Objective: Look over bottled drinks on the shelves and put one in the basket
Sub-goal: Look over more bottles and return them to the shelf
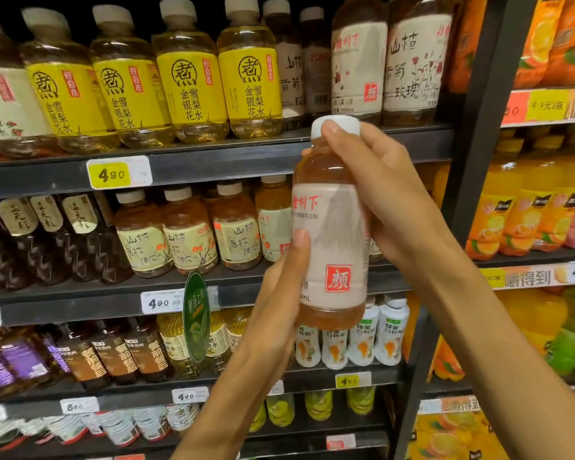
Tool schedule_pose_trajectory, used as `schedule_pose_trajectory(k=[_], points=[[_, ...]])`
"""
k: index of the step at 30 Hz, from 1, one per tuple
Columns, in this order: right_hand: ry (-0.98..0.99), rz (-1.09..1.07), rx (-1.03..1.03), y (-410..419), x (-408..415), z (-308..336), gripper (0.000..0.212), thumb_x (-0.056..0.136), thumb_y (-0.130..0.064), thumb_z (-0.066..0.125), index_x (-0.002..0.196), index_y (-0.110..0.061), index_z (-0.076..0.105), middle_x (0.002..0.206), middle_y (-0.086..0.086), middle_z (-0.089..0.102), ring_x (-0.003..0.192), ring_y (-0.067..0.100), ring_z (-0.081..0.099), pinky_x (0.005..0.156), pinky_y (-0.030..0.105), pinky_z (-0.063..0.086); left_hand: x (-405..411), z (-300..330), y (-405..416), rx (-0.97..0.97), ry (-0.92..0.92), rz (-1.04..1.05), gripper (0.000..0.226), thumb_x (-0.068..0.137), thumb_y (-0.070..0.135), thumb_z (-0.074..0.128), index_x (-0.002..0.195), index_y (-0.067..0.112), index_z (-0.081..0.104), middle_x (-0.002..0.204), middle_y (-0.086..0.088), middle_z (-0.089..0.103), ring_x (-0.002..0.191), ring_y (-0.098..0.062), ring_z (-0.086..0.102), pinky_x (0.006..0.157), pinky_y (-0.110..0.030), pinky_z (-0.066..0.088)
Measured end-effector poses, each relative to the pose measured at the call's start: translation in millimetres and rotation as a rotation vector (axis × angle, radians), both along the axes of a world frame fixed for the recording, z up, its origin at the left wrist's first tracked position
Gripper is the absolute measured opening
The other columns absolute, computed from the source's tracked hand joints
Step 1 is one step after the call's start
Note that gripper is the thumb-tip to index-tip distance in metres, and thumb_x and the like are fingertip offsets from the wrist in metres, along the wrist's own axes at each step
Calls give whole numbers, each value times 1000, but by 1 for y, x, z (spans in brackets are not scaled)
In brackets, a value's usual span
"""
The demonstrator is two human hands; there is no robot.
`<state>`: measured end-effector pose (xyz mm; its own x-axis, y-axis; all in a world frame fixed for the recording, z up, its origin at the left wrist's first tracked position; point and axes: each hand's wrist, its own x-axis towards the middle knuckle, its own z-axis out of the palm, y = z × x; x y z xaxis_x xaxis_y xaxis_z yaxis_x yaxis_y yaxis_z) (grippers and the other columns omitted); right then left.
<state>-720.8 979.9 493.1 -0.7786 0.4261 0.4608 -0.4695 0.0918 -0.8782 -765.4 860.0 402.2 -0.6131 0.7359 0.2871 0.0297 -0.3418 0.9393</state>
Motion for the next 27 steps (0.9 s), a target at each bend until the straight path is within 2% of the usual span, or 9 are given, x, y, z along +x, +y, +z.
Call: schedule_pose_trajectory(k=[2, 5, 7, 11, 13, 15, 19, 24, 27], points=[[-41, 58, 7, 3, 0, 1, 32, 94, -40, 56, 116, -18, 63, 97, 5, 75, 90, 10, 70, 77, 22, 56, 2, 0, 2, 42, -87, -6, 42, 75, 72, 48, 105, 50, 69, 114, 8, 71, 110, -12, 66, 93, -34, 53], [-48, 232, -136, 11, 0, 1, 36, 95, -42, 50, 113, -15, 65, 93, 0, 72, 94, 13, 67, 85, 28, 52, -1, 2, 0, 119, -341, -209, 75, 75, 70, 48, 128, 19, 61, 109, -16, 71, 92, -29, 71, 75, -42, 59], [-75, 375, -294, 13, -2, -1, 42, 91, -44, 52, 117, -12, 61, 102, 7, 71, 101, 21, 66, 91, 35, 53, 1, 5, -1, 122, -446, -392, 75, 86, 68, 39, 123, 7, 63, 99, -21, 69, 80, -30, 70, 66, -40, 58], [-56, 383, -341, 12, -4, -2, 36, 90, -38, 54, 112, -10, 59, 92, 12, 74, 86, 24, 72, 81, 36, 59, -1, -5, 0, 100, -497, -438, 76, 85, 65, 45, 131, 5, 57, 107, -25, 68, 94, -35, 69, 84, -49, 56], [-46, 239, -223, 12, -3, -1, 29, 91, -36, 57, 105, -11, 62, 89, 10, 75, 82, 20, 72, 75, 31, 59, -5, -5, -2, 69, -350, -278, 69, 89, 62, 42, 136, 13, 53, 125, -20, 63, 117, -32, 60, 104, -54, 42], [-60, 106, -105, 12, -2, 0, 25, 92, -36, 59, 102, -14, 65, 92, 8, 76, 81, 15, 71, 71, 25, 58, -6, -4, -3, 45, -210, -152, 67, 87, 63, 41, 135, 20, 54, 130, -11, 62, 125, -26, 56, 110, -53, 35], [-135, 81, -78, 12, -2, 2, 29, 92, -39, 59, 102, -12, 66, 103, 13, 73, 85, 16, 70, 78, 29, 58, 1, -5, 2, 11, -189, -104, 51, 65, 68, 58, 106, 41, 71, 117, 1, 71, 112, -18, 65, 97, -41, 51], [-128, 297, -270, 14, -4, -3, 43, 89, -42, 54, 113, -7, 63, 109, 14, 68, 104, 26, 64, 99, 40, 49, 2, 1, -1, 129, -484, -360, 75, 78, 65, 54, 124, 7, 62, 103, -21, 69, 84, -30, 69, 70, -40, 58], [-127, 391, -400, 11, -10, -6, 45, 86, -42, 55, 114, -7, 60, 99, 11, 73, 93, 25, 70, 87, 39, 57, 8, 2, 1, 114, -622, -469, 76, 82, 66, 48, 124, 3, 61, 98, -22, 68, 80, -30, 69, 71, -40, 58]])
